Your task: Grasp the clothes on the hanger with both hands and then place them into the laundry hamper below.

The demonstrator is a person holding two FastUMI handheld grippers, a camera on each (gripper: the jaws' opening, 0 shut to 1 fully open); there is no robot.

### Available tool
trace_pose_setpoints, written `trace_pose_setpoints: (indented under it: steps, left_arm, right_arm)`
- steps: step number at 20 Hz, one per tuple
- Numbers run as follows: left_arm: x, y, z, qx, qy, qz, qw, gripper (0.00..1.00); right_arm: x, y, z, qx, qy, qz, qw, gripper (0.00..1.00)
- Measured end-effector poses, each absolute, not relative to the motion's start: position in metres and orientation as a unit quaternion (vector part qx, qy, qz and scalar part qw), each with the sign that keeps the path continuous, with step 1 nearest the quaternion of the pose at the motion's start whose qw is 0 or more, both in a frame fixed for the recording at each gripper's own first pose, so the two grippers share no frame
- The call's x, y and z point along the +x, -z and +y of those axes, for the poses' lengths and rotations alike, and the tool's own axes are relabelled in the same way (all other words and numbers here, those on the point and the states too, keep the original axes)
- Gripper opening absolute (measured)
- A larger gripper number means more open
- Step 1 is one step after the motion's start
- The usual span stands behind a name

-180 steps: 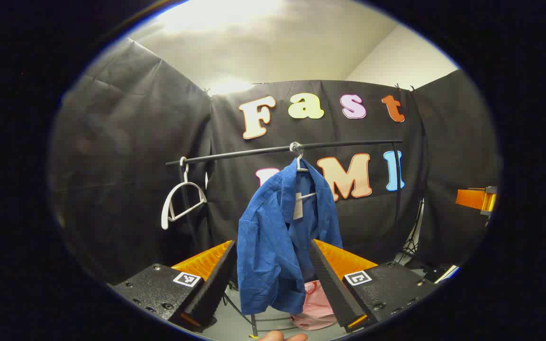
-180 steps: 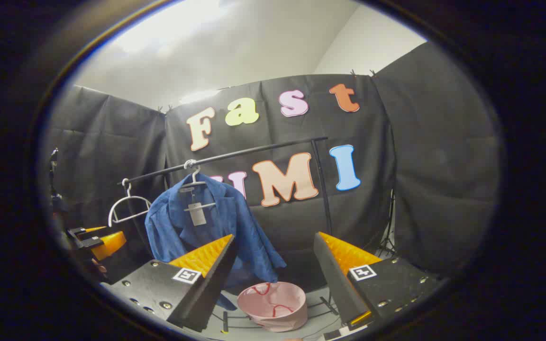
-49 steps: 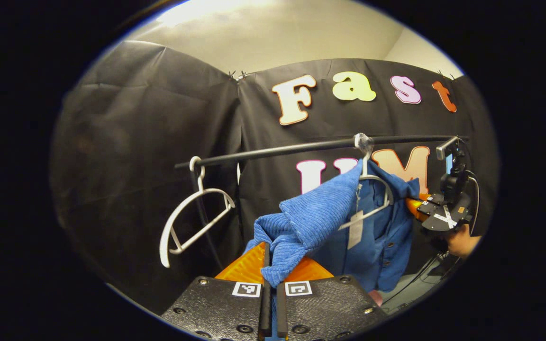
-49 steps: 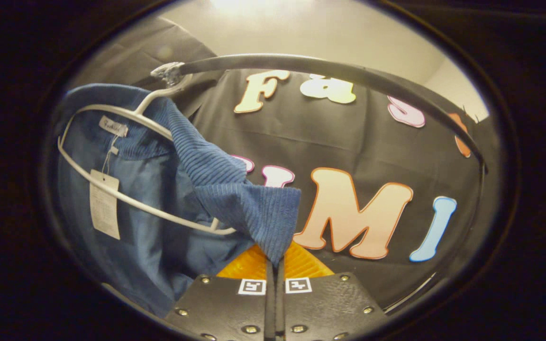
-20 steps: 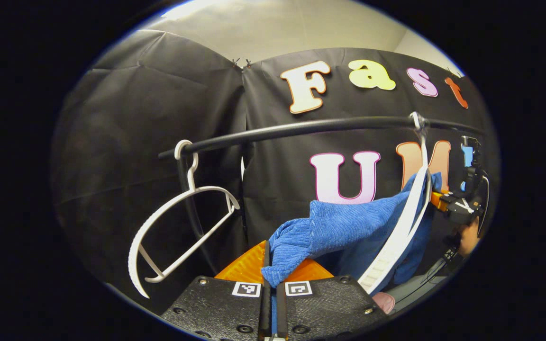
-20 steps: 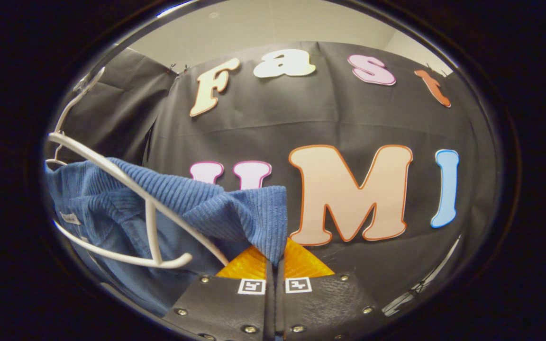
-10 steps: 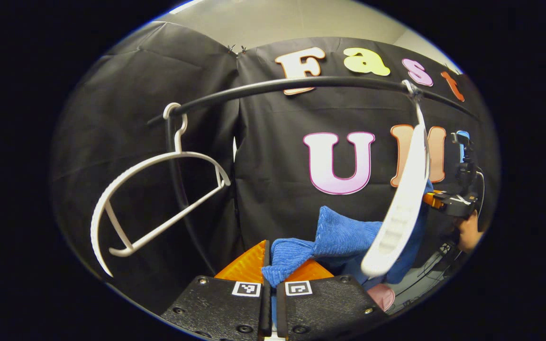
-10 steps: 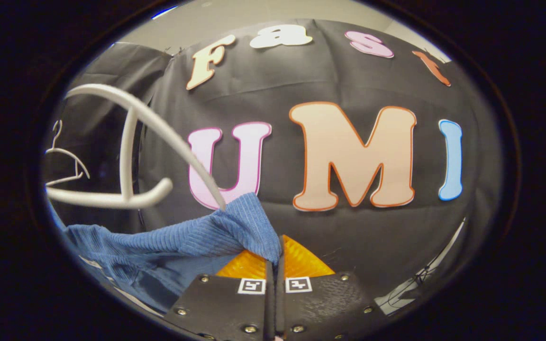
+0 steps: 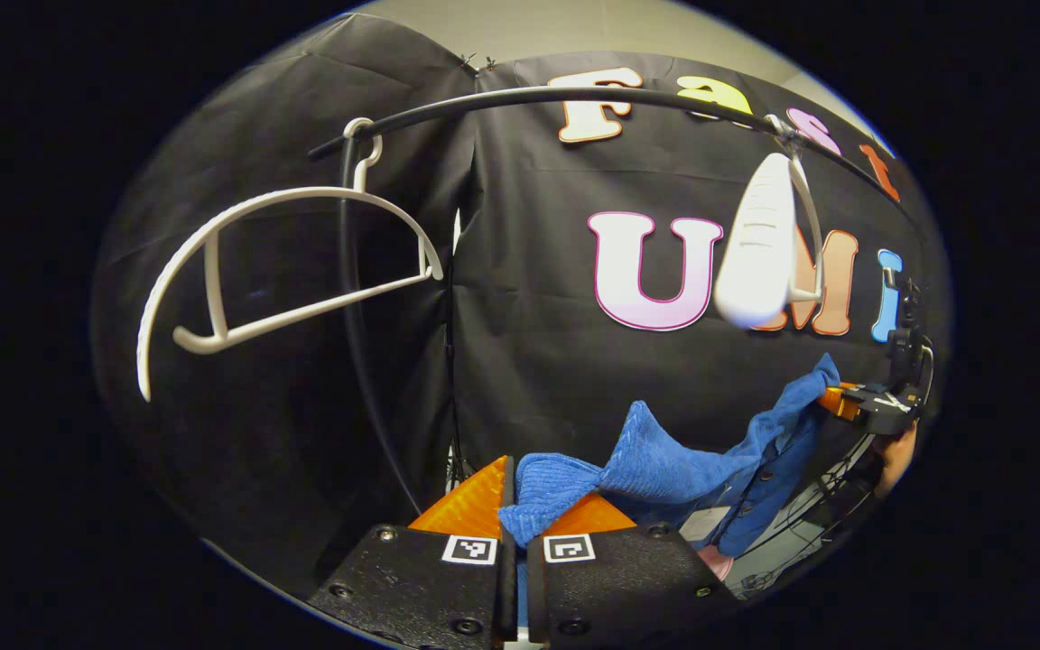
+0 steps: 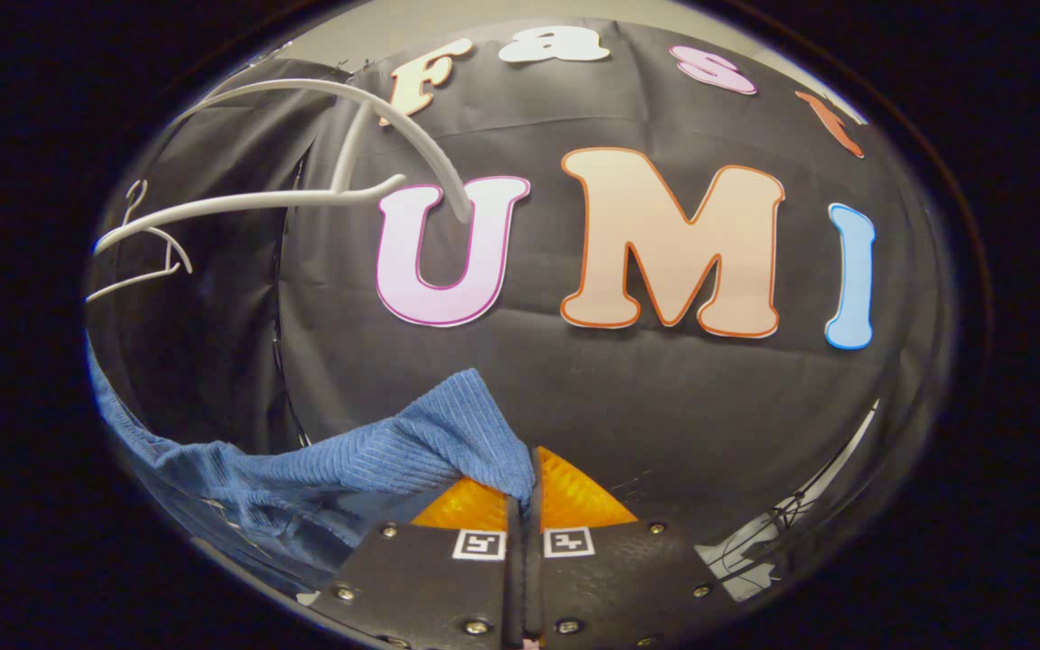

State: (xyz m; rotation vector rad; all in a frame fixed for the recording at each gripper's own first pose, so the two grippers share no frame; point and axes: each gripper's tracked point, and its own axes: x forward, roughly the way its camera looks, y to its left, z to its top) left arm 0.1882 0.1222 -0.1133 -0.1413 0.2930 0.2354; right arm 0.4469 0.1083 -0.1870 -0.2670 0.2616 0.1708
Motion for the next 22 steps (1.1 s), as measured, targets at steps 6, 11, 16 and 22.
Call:
trace_pose_setpoints:
  steps: [6, 11, 16, 22]
  left_arm:
    - [0.177, 0.125, 0.094, -0.07, -0.081, 0.149, 0.983, 0.05]
    - [0.179, 0.126, 0.066, -0.069, -0.046, 0.151, 0.985, 0.05]
    - [0.194, 0.134, 0.037, -0.071, -0.011, 0.153, 0.986, 0.05]
    - [0.216, 0.139, -0.025, -0.059, 0.057, 0.158, 0.984, 0.06]
  right_arm:
    - [0.407, 0.186, 0.102, -0.139, -0.086, 0.14, 0.977, 0.05]
    - [0.384, 0.168, 0.097, -0.124, -0.076, 0.135, 0.98, 0.01]
    - [0.366, 0.168, 0.098, -0.123, -0.075, 0.139, 0.98, 0.01]
    - [0.348, 0.175, 0.103, -0.128, -0.082, 0.152, 0.977, 0.05]
